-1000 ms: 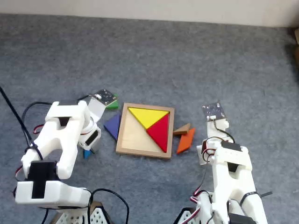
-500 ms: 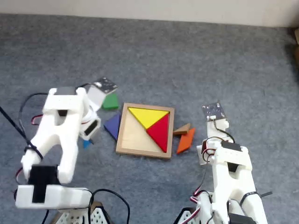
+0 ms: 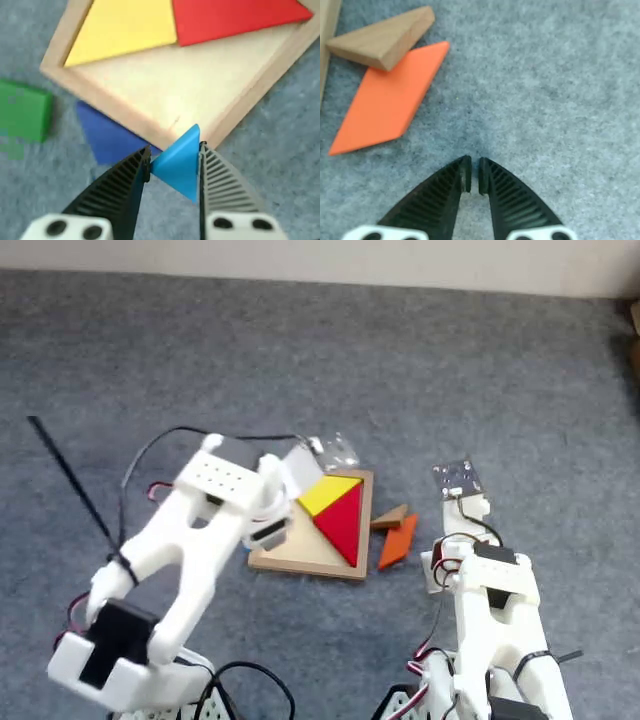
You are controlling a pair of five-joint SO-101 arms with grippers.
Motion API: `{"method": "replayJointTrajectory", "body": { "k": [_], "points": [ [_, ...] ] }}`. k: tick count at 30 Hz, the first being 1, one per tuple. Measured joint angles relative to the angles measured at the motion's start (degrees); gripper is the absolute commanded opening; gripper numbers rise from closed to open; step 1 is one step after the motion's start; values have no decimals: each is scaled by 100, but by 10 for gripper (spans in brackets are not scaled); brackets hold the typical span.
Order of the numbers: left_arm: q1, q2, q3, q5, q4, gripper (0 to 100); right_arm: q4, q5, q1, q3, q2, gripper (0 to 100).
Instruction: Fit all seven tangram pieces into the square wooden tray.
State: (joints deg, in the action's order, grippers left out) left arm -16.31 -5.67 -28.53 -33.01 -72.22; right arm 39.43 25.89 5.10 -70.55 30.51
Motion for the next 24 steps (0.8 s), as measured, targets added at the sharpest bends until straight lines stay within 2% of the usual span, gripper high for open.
{"method": "replayJointTrajectory", "body": {
  "k": [7, 14, 24],
  "points": [
    [-607, 765, 703, -343, 88, 124, 0, 0, 0, 0, 0, 48],
    [-1037, 1582, 1363, -360, 114, 232, 0, 0, 0, 0, 0, 48],
    [-1345, 1688, 1591, -360, 105, 259, 0, 0, 0, 0, 0, 48]
  ]
}}
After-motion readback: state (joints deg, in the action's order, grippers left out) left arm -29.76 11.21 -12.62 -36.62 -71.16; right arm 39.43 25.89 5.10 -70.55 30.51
